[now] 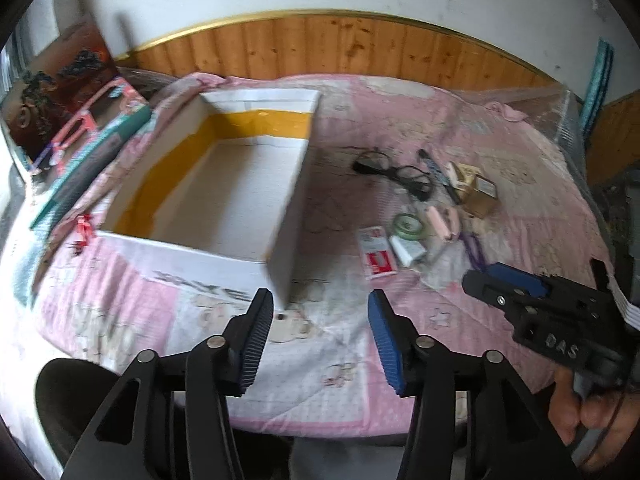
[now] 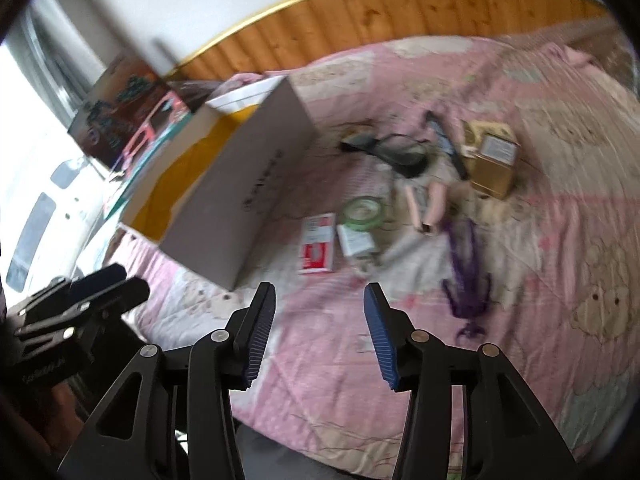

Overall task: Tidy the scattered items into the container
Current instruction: 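Reach the left gripper to the red-white staple box while the right gripper reaches the purple figure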

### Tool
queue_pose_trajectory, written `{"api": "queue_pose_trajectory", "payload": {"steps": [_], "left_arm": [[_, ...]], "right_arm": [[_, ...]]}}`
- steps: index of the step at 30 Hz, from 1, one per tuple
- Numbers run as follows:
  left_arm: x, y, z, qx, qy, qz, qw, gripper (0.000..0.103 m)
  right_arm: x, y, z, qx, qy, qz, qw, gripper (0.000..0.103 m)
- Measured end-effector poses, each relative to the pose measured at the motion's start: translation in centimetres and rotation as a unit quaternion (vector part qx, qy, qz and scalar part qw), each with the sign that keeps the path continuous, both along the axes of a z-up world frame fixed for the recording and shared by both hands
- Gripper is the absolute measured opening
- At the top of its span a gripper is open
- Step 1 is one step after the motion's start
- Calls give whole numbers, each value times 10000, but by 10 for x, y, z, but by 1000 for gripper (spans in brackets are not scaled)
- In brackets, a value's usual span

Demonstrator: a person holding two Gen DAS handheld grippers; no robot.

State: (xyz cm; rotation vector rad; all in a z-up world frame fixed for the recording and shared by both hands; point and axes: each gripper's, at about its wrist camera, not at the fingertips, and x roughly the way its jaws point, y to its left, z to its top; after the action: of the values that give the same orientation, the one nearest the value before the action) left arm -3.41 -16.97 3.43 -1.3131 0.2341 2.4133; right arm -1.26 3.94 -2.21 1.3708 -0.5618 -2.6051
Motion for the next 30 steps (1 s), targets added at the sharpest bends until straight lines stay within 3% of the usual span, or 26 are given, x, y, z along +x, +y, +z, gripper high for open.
{"api": "queue_pose_trajectory", "payload": {"steps": [7, 15, 27, 30], "left_arm": [[-15, 42, -34, -18, -376, -391, 9985, 52], [-51, 76, -77, -71, -735, -496, 9960, 52], [-101, 103, -136, -69, -1130, -439, 9926, 52], [-108, 103, -149, -88, -1119, -375, 9930, 53]], "right_arm": [[-11, 37, -21, -58, -255, -445, 9987, 49], [-26, 71, -49, -156, -617, -792, 9948, 49], [-49, 85, -95, 48, -1276, -712, 9893, 49], [-44, 84, -97, 161, -1255, -675, 9897, 49]]}}
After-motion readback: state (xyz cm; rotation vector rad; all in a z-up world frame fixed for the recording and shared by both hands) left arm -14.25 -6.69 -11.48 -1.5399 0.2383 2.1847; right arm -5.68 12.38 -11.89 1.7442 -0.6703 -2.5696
